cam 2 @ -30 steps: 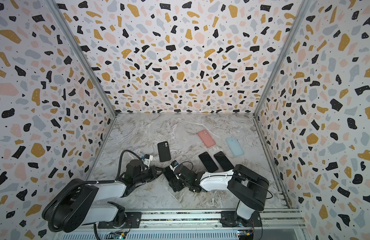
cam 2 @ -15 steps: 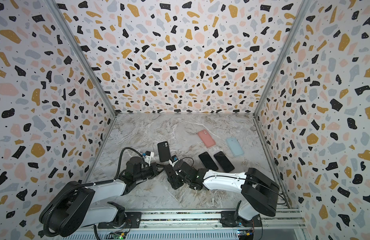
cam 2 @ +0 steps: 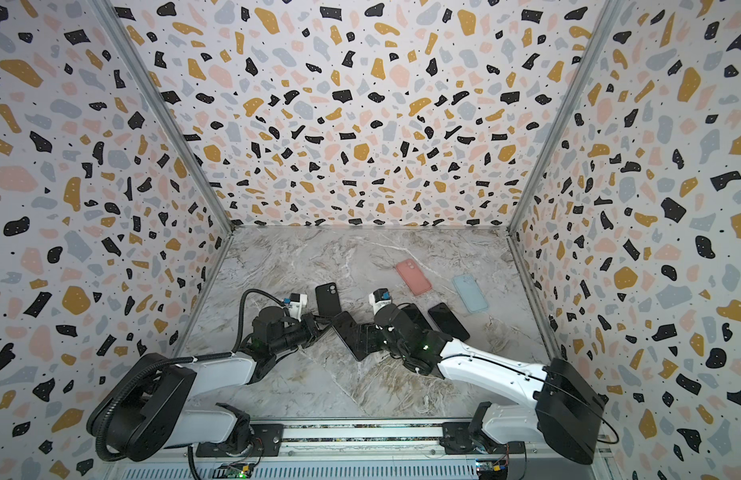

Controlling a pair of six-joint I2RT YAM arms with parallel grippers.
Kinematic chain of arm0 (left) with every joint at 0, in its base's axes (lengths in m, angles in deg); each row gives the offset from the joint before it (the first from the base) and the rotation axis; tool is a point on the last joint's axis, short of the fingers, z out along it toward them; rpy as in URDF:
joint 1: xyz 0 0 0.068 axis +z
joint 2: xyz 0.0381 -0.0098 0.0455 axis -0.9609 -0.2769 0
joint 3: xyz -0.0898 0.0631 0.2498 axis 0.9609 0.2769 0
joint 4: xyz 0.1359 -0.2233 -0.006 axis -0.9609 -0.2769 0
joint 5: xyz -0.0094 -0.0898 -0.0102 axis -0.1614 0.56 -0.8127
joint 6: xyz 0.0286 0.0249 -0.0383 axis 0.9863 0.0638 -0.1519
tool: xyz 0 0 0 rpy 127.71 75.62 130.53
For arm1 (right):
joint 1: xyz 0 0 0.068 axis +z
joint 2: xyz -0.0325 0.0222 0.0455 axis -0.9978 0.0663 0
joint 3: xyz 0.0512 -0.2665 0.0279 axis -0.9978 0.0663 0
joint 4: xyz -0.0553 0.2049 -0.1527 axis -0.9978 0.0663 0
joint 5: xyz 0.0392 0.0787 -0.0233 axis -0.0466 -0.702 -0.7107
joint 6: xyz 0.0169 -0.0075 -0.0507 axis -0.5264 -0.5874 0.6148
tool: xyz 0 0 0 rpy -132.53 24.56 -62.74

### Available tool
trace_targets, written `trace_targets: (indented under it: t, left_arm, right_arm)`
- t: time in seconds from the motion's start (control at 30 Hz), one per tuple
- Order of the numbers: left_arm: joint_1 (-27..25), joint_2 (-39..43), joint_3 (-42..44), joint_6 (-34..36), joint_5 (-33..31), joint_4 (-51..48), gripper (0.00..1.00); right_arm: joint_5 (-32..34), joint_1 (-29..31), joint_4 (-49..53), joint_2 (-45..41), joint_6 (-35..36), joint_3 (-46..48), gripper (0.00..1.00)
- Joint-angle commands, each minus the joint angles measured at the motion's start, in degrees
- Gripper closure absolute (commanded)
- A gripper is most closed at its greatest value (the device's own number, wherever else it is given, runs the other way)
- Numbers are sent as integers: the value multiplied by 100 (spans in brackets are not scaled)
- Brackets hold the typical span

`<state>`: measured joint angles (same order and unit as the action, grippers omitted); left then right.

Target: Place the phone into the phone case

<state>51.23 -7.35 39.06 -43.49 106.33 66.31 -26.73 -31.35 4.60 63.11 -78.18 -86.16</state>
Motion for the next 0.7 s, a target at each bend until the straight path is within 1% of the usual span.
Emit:
trace_targets:
  t: [0.0, 0.07, 0.17, 0.23, 0.33, 0.4, 0.43, 0.6, 0.67]
  left_arm:
    - [-20, -193, -179, -822, 71, 1527, 100]
    - [-11, -312, -179, -1060, 23, 1833, 100]
    - [-11, -389, -244, -1210, -28, 1997, 100]
    - [-22, -380, -269, -1291, -73, 2078, 100]
    - [-19, -371, -308, -1473, -128, 2230, 100]
    - [-19, -359, -313, -1616, -138, 2356, 100]
    - [-23, -358, -312, -1665, -151, 2391, 100]
    - [-24, -311, -269, -1895, -302, 2592, 100]
    - [-37, -308, -260, -1964, -353, 2673, 100]
  right_arm:
    - [-254, -330, -461, -509, -1067, 480, 28]
    - [-546, -564, -833, -748, -1401, 786, 28]
    - [-880, -804, -1333, -992, -1740, 1129, 28]
    - [-1082, -917, -1809, -1096, -1945, 1400, 27]
    - [-1290, -1097, -2683, -1207, -2555, 1924, 26]
    - [-1475, -1251, -3385, -1209, -3047, 2292, 26]
    - [-1553, -1297, -3633, -1189, -3182, 2378, 26]
    - [-1678, -1328, -4177, -963, -3579, 2435, 26]
    - [-1715, -1327, -4488, -794, -3790, 2510, 28]
